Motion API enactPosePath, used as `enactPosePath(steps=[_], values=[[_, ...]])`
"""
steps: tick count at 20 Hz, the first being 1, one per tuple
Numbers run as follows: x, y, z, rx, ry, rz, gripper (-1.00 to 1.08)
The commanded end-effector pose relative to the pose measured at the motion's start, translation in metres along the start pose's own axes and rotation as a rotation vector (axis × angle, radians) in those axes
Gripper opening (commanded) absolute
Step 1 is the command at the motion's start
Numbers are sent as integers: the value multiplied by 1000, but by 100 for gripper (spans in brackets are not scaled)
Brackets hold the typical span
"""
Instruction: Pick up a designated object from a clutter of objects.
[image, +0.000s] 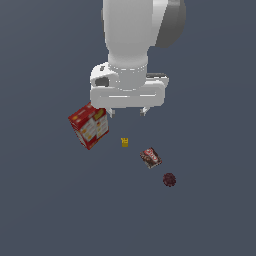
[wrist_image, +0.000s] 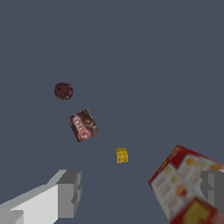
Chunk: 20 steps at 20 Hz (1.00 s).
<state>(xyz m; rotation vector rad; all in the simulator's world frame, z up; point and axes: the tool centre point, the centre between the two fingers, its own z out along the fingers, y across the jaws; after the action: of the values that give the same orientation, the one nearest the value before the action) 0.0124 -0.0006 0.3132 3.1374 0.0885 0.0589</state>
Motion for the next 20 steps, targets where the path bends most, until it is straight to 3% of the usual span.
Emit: enactPosePath(steps=[1,9,20], values=[[-1,1,15,0,-3,-4,100],[-13,6,86,1,-13,-25,100],[-55,10,189,3,-28,-60,100]])
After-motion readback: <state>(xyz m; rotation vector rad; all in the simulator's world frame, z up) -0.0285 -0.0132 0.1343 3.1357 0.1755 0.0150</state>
